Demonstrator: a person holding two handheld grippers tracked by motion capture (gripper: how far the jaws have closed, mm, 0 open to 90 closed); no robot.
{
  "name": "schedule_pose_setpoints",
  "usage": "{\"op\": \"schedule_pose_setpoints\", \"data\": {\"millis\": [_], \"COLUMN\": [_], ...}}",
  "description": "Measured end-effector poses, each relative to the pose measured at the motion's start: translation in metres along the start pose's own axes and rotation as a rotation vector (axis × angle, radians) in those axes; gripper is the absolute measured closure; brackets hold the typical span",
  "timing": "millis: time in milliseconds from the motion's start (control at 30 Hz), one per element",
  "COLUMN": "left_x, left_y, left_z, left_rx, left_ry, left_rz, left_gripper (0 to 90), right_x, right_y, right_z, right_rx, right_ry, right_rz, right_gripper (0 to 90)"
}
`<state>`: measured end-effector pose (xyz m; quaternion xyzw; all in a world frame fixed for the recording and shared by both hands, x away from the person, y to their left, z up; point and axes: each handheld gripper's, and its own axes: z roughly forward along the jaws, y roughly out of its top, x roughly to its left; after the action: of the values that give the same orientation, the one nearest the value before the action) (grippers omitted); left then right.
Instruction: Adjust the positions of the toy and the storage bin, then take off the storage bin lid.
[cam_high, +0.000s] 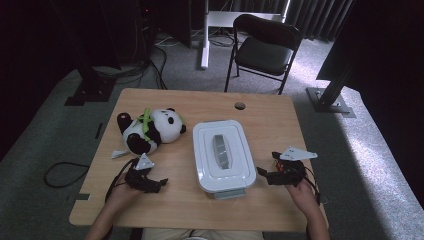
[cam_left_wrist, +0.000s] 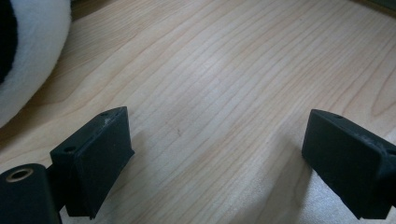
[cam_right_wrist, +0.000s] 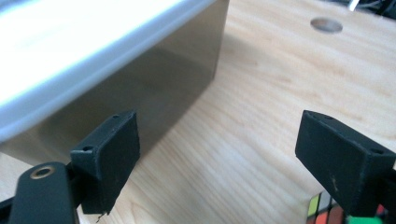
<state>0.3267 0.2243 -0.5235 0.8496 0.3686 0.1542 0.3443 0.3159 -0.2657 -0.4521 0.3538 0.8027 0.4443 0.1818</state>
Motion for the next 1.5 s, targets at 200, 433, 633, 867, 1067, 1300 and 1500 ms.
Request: {"op": "schedule_pose_setpoints", "data": {"millis": [200,433,633,867,1067,1300,1500], "left_x": [-0.001,-0.003,-0.003,-0.003,-0.003,-0.003,-0.003], "left_y": [0.001,0.000,0.000,0.000,0.000,0.000,0.000], "left_z": [0.000,0.001,0.001,0.001,0.001,0.001,0.001], "left_rx": [0.001,0.023,0.024,0.026,0.025,0.026,0.026], "left_ry": [0.015,-0.003,-0.004,-0.013,-0.015,-0.015,-0.014], "left_rz": [-0.014,0.007,0.008,0.017,0.019,0.019,0.019], "left_gripper": [9.0,0.5,0.5,0.5,0.5,0.5,0.6], "right_x": [0.001,0.012,0.022,0.037,0.054,0.066,0.070], "right_y": [0.022,0.048,0.062,0.072,0.080,0.083,0.082], "right_z": [-0.014,-0.022,-0.015,-0.004,0.012,0.032,0.042], "right_rx": [-0.052,-0.086,-0.091,-0.104,-0.088,-0.040,-0.010], "right_ry": [0.022,0.037,0.106,0.194,0.240,0.284,0.303], "right_rz": [0.004,-0.002,-0.005,-0.039,-0.083,-0.122,-0.135], "right_gripper": [13.9,12.6,11.1,11.1,11.1,14.3,15.8]}}
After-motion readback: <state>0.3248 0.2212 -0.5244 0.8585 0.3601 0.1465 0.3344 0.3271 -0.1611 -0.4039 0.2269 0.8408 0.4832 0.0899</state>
